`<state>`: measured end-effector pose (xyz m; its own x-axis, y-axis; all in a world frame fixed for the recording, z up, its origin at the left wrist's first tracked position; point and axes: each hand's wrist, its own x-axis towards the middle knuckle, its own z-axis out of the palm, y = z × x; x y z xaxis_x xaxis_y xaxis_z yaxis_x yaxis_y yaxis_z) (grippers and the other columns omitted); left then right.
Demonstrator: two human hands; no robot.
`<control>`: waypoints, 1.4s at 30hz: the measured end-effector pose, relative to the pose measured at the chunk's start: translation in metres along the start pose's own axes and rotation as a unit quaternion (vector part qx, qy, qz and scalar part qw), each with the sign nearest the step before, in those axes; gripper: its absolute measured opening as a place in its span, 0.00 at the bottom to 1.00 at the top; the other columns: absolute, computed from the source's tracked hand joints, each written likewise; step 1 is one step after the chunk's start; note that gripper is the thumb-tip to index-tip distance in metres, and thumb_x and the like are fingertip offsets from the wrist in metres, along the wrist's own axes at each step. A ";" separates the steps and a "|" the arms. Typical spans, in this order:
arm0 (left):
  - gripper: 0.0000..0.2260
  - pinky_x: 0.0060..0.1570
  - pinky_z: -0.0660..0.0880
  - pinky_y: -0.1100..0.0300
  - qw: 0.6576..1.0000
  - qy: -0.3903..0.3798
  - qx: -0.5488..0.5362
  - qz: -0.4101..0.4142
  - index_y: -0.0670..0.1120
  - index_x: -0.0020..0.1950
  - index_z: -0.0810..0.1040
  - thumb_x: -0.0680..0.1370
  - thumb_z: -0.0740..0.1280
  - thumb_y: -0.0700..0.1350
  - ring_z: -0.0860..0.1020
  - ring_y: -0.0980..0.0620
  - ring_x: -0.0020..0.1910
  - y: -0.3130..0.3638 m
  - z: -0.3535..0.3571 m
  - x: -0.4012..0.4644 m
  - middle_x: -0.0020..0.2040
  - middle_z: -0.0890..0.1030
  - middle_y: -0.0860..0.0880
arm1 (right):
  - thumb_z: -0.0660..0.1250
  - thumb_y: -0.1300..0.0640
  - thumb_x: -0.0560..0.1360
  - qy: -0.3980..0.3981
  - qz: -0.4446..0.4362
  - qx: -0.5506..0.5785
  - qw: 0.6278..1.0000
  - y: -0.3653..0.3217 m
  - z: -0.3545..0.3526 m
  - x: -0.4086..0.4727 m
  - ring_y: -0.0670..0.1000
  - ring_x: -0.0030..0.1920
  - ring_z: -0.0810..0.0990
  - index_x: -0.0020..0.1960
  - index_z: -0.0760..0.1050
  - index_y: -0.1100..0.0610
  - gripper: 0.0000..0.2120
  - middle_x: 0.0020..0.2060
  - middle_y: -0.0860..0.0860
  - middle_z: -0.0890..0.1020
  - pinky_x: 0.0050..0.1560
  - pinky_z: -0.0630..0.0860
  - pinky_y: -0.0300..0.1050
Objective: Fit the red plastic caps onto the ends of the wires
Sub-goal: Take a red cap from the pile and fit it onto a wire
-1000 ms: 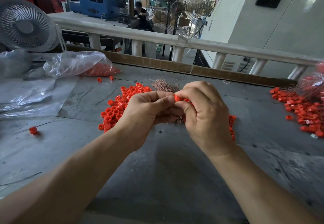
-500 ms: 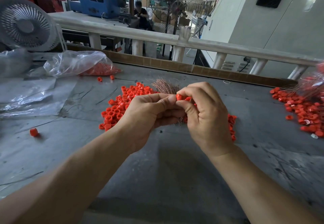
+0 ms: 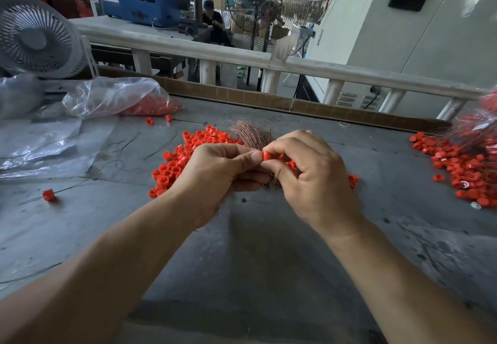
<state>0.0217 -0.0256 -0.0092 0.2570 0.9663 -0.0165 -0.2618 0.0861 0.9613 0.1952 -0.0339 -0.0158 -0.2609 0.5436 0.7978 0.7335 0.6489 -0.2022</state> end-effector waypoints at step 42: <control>0.04 0.43 0.81 0.58 0.990 0.034 0.088 0.101 0.41 0.51 0.85 0.78 0.72 0.38 0.82 0.49 0.42 -0.012 0.000 0.007 0.46 0.86 0.39 | 0.73 0.60 0.78 0.051 0.209 0.151 0.965 -0.013 0.009 -0.006 0.45 0.43 0.83 0.50 0.83 0.56 0.02 0.40 0.45 0.84 0.45 0.79 0.39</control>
<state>0.0267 -0.0198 -0.0211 0.1522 0.9739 0.1683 -0.1332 -0.1485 0.9799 0.1813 -0.0405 -0.0233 0.0920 0.7460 0.6596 0.5413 0.5185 -0.6619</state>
